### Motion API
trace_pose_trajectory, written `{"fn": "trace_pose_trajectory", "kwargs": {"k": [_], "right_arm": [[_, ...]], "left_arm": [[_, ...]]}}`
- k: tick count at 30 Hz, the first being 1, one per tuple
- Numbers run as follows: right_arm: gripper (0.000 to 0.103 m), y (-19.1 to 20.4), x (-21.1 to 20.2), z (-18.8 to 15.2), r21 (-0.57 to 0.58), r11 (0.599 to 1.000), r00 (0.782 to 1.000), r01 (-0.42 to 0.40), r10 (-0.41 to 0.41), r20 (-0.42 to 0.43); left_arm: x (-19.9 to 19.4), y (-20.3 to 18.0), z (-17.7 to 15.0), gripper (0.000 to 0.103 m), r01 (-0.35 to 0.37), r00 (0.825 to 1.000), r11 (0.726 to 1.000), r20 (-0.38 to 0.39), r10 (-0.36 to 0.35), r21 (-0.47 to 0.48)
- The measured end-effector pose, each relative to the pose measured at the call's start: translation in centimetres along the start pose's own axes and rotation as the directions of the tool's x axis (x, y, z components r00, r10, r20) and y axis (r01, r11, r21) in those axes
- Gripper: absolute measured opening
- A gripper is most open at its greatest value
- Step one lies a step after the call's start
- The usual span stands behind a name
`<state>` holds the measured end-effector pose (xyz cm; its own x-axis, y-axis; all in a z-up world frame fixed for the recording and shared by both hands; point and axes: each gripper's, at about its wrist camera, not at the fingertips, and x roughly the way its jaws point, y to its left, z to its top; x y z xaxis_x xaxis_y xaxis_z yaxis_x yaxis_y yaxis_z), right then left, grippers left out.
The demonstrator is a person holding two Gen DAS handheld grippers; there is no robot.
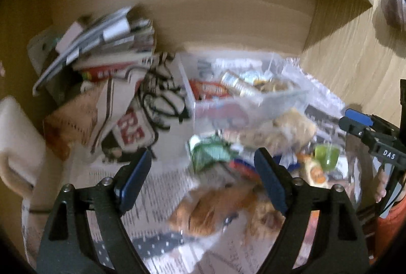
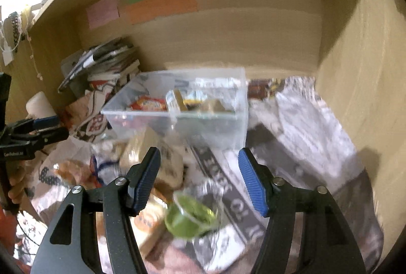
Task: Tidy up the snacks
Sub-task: 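Grasp a clear bag of orange crackers with the left gripper while the right grasps the green jelly cup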
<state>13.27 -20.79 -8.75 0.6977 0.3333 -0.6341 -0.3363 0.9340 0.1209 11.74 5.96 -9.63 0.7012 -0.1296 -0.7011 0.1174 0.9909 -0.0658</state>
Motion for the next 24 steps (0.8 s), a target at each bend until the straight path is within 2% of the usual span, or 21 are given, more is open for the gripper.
{"fn": "trace_pose_trajectory", "kwargs": {"k": [9, 16, 18, 24], "right_arm": [[0.060, 0.1, 0.6, -3.1, 0.044, 0.999, 0.998, -0.003, 0.006, -0.066], [0.061, 0.0, 2.0, -4.4, 0.089, 0.996, 0.992, -0.020, 0.031, -0.125], [0.065, 0.0, 2.3, -4.6, 0.094, 0.995, 0.990, -0.017, 0.030, -0.136], [0.066, -0.2, 2.9, -4.5, 0.107, 0.994, 0.991, -0.018, 0.032, -0.129]], "left_arm": [[1.3, 0.3, -4.1, 0.084, -0.010, 0.998, 1.000, -0.061, 0.010, -0.009], [3.8, 0.5, -5.4, 0.084, -0.003, 0.993, 1.000, -0.118, 0.000, -0.022], [4.6, 0.6, -5.7, 0.084, -0.004, 0.991, 1.000, -0.135, 0.000, -0.028], [5.0, 0.4, -5.8, 0.083, -0.028, 0.995, 1.000, -0.099, 0.027, -0.009]]}}
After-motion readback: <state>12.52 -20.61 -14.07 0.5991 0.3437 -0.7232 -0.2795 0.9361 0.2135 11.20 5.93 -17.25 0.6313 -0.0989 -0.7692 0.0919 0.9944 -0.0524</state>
